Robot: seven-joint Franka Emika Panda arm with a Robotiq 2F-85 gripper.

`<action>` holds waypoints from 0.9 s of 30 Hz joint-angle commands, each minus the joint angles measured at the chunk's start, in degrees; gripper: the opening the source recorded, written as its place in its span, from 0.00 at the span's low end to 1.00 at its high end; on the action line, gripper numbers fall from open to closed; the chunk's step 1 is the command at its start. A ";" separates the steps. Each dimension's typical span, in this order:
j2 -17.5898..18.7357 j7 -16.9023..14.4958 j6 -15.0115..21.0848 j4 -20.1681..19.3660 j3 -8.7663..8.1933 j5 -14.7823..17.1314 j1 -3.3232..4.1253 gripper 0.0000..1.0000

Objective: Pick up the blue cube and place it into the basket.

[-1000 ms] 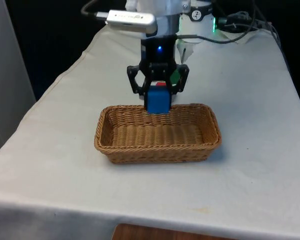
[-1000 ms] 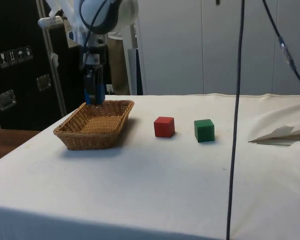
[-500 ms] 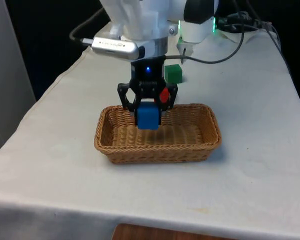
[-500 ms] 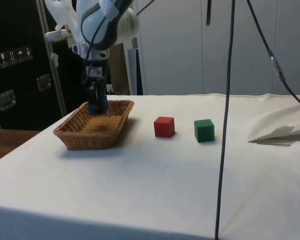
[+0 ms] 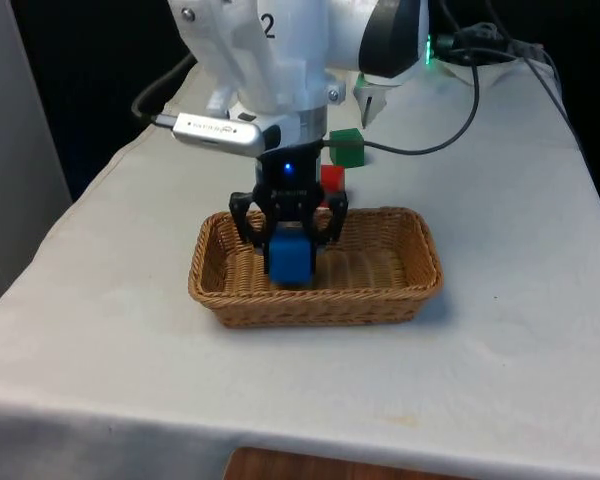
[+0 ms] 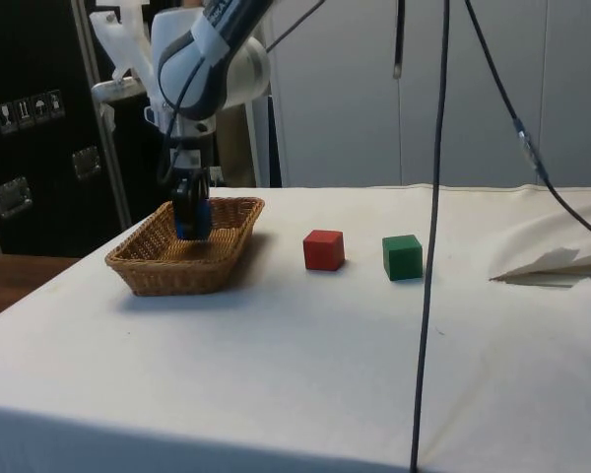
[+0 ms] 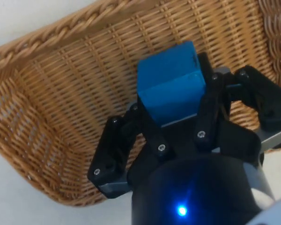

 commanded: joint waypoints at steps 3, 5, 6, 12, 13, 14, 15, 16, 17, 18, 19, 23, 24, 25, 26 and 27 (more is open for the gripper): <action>1.26 -0.23 0.11 1.20 0.29 0.46 -0.40 0.01; 1.49 -0.17 0.00 1.49 0.23 0.46 -0.34 0.01; 1.60 -0.11 -0.06 1.66 0.11 0.34 -0.29 0.01; 1.60 -0.06 -0.11 1.66 0.06 0.23 -0.17 0.01; 1.60 -0.06 -0.11 1.66 0.00 0.23 -0.17 0.03; 1.66 0.00 -0.11 1.66 0.00 0.23 -0.17 0.17; 1.66 0.00 -0.11 1.72 0.00 0.23 -0.11 0.26; 1.66 0.00 -0.11 1.72 0.00 0.17 -0.11 0.36; 1.66 0.00 -0.11 1.72 0.00 0.17 -0.11 0.45; 1.55 0.00 0.00 1.49 -0.06 0.17 -0.06 0.56; 1.66 0.00 -0.11 1.72 0.00 0.17 -0.11 0.56; 1.66 0.00 -0.11 1.72 -0.06 0.17 -0.11 0.99; 1.66 0.00 -0.11 1.72 -0.06 0.17 -0.11 1.00; 1.66 0.00 -0.11 1.72 -0.06 0.17 -0.11 1.00; 1.55 0.00 0.00 1.49 -0.06 0.17 -0.06 1.00; 1.66 0.00 -0.11 1.72 -0.06 0.17 -0.11 1.00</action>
